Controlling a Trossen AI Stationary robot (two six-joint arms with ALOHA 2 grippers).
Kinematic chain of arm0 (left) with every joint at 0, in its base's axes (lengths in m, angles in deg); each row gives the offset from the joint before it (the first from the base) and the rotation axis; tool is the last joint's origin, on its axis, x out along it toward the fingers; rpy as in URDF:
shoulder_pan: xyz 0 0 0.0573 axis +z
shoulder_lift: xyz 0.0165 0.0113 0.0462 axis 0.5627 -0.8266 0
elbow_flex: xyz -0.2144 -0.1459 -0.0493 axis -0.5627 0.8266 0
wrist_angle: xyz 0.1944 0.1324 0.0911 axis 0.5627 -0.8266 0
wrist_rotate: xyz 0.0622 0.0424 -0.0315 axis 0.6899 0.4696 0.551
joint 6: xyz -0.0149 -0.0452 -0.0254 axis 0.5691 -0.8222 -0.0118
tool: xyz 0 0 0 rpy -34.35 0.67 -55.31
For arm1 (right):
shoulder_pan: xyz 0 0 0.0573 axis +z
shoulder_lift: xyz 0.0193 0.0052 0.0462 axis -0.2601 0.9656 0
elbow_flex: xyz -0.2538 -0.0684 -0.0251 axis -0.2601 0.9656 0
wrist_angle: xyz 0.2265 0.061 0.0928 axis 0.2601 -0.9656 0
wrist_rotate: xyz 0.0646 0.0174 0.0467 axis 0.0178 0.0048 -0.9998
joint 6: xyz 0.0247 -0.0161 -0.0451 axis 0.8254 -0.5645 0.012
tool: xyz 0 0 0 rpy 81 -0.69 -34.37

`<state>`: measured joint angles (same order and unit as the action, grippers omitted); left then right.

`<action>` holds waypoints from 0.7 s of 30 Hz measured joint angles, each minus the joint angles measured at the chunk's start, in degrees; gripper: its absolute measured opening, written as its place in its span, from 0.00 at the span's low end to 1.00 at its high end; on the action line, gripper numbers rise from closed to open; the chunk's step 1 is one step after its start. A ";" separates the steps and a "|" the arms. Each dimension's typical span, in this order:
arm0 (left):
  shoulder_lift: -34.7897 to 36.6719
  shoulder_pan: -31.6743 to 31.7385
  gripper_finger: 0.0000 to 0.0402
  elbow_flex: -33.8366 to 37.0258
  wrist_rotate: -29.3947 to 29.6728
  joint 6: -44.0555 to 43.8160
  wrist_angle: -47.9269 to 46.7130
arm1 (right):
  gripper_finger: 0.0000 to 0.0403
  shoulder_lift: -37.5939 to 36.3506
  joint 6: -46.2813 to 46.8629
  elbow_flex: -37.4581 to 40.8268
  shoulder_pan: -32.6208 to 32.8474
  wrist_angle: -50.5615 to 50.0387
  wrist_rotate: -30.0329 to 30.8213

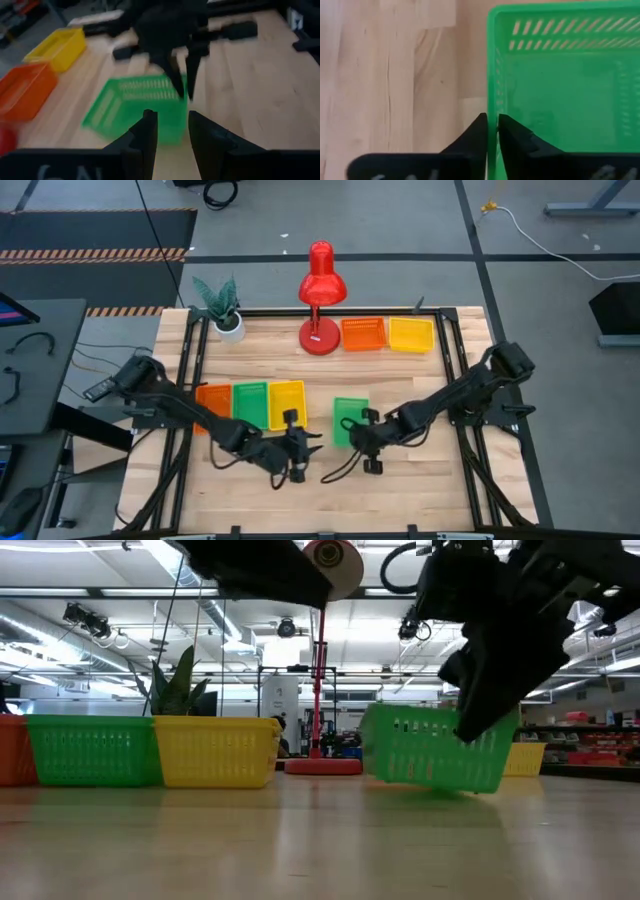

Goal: Stack baskets by color
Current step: Stack the right green bin on the left stacked green bins

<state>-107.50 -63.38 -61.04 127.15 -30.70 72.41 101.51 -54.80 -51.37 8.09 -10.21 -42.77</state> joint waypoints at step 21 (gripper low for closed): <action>-21.68 8.59 0.40 -29.87 -25.95 10.42 -17.92 | 0.28 -13.77 17.94 -2.42 26.96 -13.82 29.64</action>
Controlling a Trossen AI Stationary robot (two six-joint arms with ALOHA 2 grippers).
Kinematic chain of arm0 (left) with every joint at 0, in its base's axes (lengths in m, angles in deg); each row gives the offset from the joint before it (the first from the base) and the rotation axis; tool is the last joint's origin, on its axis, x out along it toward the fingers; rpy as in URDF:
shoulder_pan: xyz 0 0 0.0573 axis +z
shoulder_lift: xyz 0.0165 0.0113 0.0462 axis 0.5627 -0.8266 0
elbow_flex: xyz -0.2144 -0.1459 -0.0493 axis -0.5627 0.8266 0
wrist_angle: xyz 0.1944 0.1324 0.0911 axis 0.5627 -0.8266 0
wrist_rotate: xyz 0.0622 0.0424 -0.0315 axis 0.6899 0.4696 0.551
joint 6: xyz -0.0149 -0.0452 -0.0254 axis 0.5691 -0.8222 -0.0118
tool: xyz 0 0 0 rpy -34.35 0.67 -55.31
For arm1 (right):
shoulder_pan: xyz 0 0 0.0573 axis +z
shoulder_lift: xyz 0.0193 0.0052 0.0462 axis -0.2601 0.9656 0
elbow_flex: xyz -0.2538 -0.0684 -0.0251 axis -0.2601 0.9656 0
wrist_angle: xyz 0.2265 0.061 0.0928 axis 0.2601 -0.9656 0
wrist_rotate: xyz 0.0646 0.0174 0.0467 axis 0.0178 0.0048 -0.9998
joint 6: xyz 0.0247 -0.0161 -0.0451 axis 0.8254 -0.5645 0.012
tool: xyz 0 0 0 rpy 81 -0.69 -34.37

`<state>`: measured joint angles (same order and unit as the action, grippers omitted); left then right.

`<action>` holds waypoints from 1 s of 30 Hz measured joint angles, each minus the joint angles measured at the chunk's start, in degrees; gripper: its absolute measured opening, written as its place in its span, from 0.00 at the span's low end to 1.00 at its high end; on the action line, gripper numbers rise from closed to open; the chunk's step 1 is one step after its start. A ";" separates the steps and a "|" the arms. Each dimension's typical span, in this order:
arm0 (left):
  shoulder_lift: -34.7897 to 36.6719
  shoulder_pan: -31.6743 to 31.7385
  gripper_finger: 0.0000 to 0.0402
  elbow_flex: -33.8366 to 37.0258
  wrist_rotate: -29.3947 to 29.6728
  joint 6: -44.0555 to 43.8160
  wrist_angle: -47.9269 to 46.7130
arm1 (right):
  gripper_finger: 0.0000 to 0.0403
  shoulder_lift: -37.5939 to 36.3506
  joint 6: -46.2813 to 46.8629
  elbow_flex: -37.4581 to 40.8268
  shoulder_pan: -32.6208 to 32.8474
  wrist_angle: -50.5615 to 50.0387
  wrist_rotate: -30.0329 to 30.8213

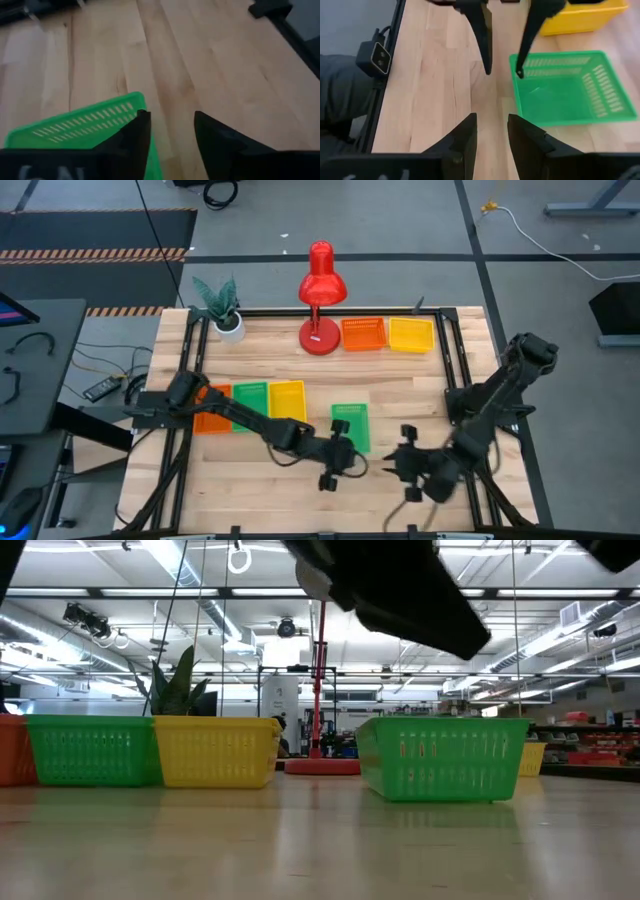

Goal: Stack baskets by color
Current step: Stack the right green bin on the left stacked green bins

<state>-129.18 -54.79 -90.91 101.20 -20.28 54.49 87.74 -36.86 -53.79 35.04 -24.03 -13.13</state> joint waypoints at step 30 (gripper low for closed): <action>-4.75 2.64 0.03 -5.35 1.32 -7.35 -14.11 | 0.28 0.15 8.12 4.94 8.91 0.29 13.78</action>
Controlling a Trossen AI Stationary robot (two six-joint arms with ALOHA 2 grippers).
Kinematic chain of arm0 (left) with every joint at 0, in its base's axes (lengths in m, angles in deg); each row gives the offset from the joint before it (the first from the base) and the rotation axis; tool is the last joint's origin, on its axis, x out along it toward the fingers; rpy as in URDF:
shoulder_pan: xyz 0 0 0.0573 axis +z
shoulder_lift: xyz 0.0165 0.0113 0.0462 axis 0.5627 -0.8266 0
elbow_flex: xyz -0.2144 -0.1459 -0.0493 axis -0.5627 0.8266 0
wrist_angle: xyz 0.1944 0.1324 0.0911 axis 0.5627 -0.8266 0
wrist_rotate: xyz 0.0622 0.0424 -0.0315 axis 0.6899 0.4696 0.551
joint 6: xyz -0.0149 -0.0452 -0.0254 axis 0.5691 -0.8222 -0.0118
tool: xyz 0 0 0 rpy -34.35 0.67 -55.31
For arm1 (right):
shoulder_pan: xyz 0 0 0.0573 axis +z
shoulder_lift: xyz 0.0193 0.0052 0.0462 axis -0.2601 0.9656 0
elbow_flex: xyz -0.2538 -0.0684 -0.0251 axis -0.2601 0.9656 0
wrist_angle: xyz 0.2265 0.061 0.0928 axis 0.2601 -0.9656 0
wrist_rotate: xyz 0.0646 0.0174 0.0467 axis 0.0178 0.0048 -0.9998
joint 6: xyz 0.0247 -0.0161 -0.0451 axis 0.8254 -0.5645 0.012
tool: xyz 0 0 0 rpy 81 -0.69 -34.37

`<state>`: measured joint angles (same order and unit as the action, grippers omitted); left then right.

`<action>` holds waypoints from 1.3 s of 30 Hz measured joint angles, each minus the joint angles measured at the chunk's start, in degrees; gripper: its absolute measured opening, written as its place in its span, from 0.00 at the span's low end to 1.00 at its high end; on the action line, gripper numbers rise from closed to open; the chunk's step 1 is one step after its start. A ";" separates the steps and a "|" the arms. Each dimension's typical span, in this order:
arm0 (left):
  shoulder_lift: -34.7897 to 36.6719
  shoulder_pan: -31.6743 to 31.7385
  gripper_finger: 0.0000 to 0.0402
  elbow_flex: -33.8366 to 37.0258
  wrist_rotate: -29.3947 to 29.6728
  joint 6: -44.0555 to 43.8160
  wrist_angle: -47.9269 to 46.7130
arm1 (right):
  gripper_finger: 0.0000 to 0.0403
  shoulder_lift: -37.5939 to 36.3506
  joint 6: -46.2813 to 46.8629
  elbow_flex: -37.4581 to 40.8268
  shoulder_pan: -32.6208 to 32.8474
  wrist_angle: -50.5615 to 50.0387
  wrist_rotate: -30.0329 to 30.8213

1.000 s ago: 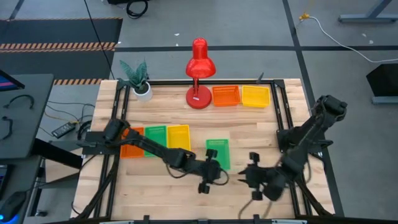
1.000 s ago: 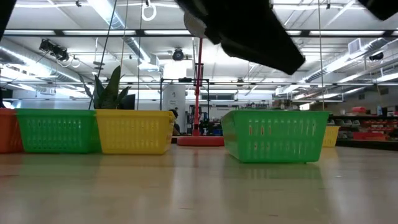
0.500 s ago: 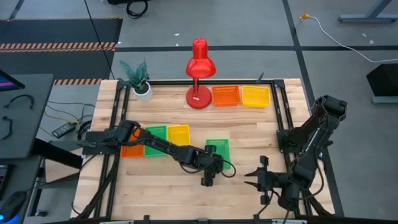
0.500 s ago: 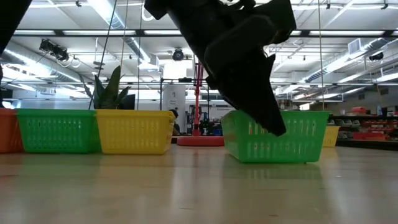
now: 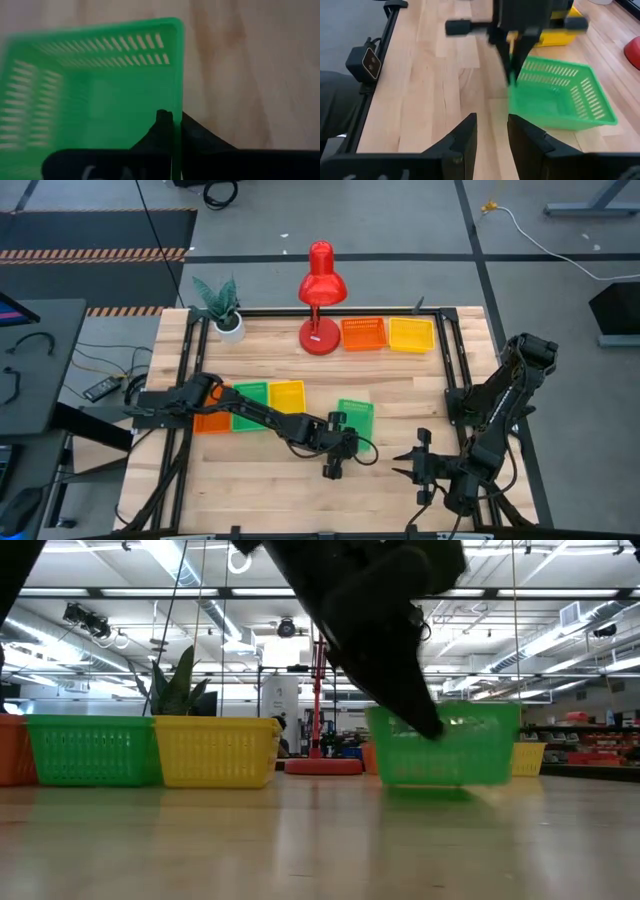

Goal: Stack baskets by color
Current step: Stack the right green bin on the left stacked green bins

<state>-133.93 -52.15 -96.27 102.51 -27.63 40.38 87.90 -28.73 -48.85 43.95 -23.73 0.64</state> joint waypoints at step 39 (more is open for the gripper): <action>48.23 -16.11 0.07 46.52 15.33 -25.48 -27.78 | 0.28 0.00 -3.23 0.02 -2.24 -0.03 4.30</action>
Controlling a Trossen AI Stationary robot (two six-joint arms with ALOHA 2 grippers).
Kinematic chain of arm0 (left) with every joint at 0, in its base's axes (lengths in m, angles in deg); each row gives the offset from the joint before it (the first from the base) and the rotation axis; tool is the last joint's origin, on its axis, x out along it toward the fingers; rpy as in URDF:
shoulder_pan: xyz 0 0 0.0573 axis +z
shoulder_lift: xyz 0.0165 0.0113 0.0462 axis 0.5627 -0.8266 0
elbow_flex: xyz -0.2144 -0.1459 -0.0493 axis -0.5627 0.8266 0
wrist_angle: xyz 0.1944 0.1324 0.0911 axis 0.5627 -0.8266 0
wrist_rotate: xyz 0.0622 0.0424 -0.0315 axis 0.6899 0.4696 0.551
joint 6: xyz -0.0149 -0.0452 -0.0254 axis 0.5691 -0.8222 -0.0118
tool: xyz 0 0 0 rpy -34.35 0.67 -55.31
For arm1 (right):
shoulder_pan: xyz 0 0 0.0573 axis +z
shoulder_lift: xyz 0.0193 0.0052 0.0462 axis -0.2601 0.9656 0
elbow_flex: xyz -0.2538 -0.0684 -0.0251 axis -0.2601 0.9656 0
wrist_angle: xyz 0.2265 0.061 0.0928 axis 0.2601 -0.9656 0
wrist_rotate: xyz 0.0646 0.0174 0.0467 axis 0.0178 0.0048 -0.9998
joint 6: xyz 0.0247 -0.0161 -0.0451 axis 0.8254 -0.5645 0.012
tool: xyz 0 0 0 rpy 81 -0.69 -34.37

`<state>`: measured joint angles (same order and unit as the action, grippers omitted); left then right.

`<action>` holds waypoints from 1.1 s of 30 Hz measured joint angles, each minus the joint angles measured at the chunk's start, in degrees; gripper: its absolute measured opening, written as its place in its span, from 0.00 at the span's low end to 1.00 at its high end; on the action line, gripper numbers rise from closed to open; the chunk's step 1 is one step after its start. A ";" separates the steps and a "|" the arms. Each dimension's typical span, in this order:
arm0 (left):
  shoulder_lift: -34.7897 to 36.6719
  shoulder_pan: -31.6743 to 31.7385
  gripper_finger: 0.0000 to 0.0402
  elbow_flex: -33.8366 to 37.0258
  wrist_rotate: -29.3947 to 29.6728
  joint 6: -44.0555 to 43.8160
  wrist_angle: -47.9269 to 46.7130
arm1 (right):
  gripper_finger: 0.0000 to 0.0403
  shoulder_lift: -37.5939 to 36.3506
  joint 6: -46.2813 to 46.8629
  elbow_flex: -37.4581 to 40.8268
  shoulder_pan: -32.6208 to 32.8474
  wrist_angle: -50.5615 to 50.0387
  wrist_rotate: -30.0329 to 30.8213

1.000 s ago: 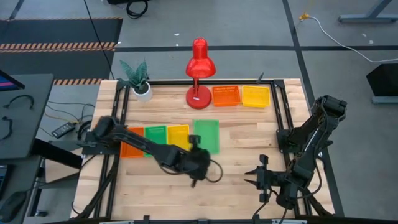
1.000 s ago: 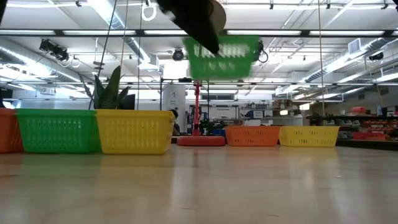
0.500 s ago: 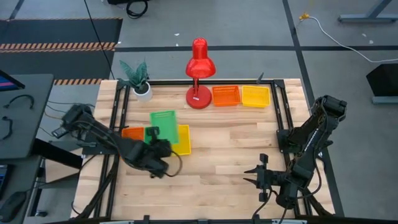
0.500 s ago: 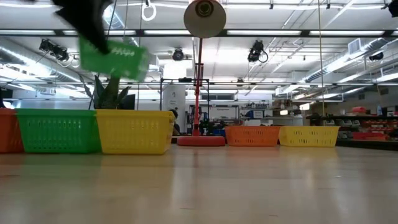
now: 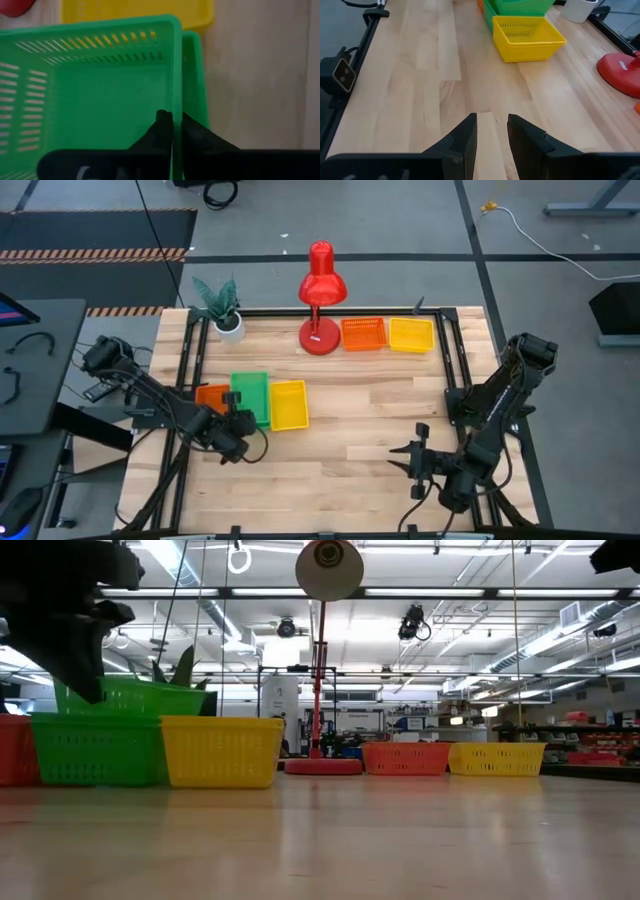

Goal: Stack baskets by color
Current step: Stack the right green bin on the left stacked green bins

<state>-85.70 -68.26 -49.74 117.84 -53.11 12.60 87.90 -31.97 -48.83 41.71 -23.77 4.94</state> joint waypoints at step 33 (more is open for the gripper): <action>0.06 22.31 0.12 -12.14 15.85 -14.02 -20.34 | 0.28 0.00 -1.88 0.00 -1.48 -0.03 -0.01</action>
<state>-85.64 -45.95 -61.88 133.69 -67.13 -7.74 87.90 -33.85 -48.83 40.23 -23.80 4.93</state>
